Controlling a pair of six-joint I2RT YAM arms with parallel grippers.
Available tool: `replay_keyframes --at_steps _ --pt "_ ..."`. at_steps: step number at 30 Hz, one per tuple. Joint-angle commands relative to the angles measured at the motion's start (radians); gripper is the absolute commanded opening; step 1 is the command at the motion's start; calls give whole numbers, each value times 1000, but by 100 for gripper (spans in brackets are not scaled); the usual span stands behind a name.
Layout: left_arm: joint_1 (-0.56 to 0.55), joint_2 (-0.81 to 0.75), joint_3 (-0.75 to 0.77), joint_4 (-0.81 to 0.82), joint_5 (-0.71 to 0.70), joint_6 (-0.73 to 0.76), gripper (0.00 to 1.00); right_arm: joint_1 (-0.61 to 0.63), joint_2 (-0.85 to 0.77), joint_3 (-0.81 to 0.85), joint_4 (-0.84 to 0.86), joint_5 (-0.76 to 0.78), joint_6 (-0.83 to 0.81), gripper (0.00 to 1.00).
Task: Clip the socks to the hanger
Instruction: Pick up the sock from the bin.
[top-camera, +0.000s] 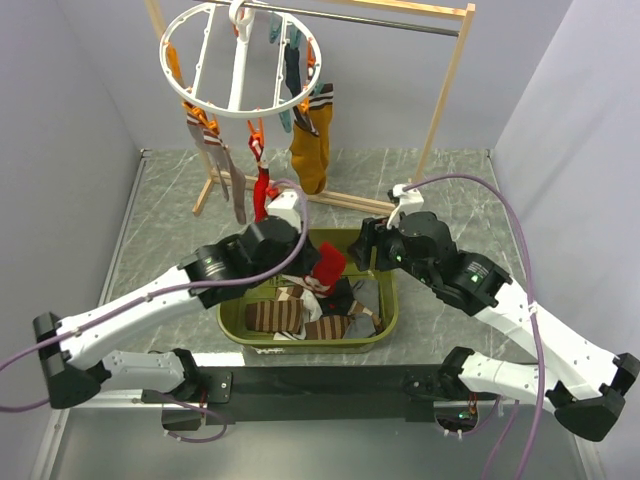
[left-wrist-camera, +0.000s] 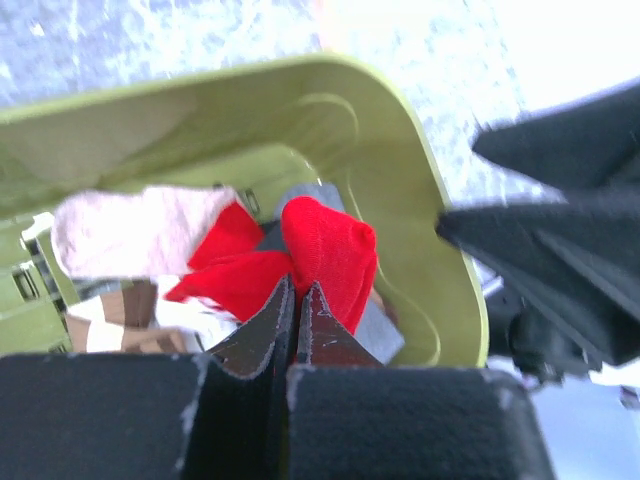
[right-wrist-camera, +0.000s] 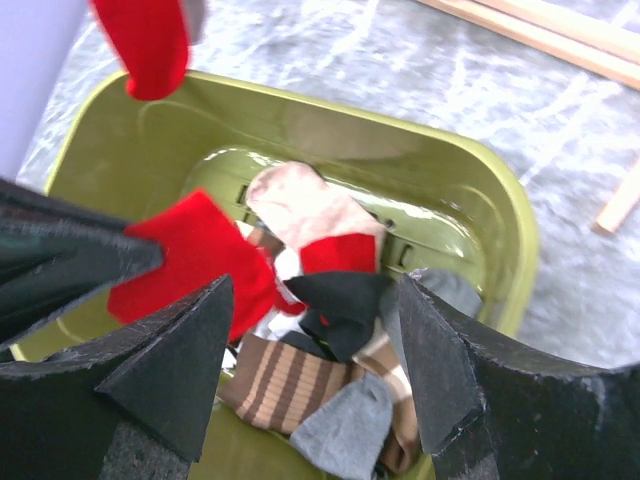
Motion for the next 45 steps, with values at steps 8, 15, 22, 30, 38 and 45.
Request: replay_keyframes --at_steps 8,15,22,30,38,45 --pt "-2 60 145 199 4 185 1 -17 -64 86 -161 153 149 75" --pt "-2 32 144 274 13 225 1 -75 -15 208 -227 29 233 78" --pt "0 15 157 381 -43 318 0 -173 10 153 -129 -214 438 78" --pt "1 -17 47 607 -8 394 1 -212 28 139 -87 -246 662 78" --pt "1 -77 16 630 -40 453 1 -262 -15 -16 92 -344 958 75" --pt "3 -97 -11 682 -7 470 1 -276 20 -24 158 -372 1103 75"
